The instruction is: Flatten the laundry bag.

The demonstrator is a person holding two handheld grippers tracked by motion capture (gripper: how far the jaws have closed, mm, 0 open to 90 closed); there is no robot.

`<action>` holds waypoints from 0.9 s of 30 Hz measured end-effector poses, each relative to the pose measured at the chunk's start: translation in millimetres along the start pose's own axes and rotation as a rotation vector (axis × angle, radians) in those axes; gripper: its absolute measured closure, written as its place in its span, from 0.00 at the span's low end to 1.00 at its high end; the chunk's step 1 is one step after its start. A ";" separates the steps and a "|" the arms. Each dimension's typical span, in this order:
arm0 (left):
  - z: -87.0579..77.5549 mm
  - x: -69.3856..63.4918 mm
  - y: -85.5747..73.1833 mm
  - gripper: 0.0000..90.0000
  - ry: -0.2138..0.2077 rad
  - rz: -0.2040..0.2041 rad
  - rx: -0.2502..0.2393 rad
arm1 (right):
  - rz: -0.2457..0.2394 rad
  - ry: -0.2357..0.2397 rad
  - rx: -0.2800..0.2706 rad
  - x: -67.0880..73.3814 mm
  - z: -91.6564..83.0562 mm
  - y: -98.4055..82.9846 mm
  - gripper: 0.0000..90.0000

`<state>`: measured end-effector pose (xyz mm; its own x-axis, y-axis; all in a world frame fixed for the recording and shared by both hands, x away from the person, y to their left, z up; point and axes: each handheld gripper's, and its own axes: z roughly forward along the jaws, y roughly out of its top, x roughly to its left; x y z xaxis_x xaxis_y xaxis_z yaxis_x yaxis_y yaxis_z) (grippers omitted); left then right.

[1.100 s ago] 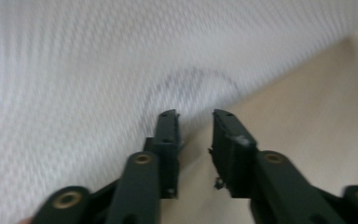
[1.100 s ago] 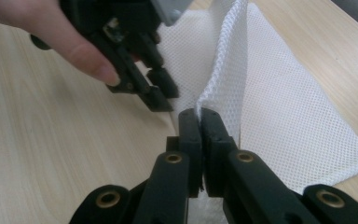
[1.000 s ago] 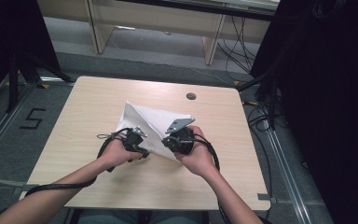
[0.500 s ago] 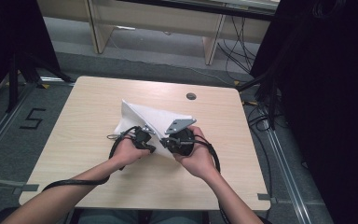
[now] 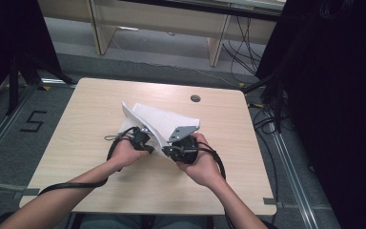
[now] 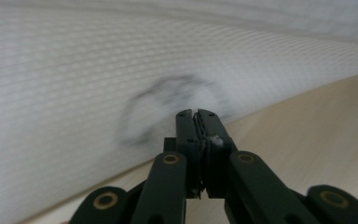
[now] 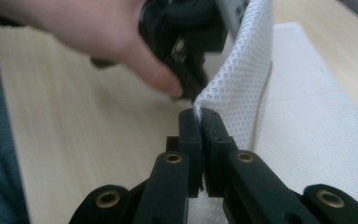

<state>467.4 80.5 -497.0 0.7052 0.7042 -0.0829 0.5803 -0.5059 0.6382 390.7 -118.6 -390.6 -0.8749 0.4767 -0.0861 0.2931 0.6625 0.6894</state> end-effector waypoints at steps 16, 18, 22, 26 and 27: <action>-97.6 79.0 -48.1 0.98 0.165 -0.152 -0.058 | -0.033 0.090 0.047 34.5 6.7 -20.6 0.99; -104.8 83.8 -51.8 0.98 0.177 -0.162 -0.063 | -0.029 0.090 0.047 35.5 7.0 -22.0 0.99; -129.7 99.4 -65.0 0.97 0.210 -0.173 -0.082 | -0.032 0.090 0.043 38.2 5.6 -26.9 0.99; -150.6 107.5 -70.2 0.95 0.234 -0.191 -0.122 | -0.019 0.098 0.022 43.8 0.9 -30.5 0.99; -150.6 107.5 -70.2 0.95 0.234 -0.191 -0.122 | -0.019 0.098 0.022 43.8 0.9 -30.5 0.99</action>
<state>441.1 266.7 -435.5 0.4673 0.8831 -0.0408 0.6298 -0.3002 0.7164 343.7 -117.4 -416.0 -0.9136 0.4057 -0.0274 0.2836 0.6841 0.6720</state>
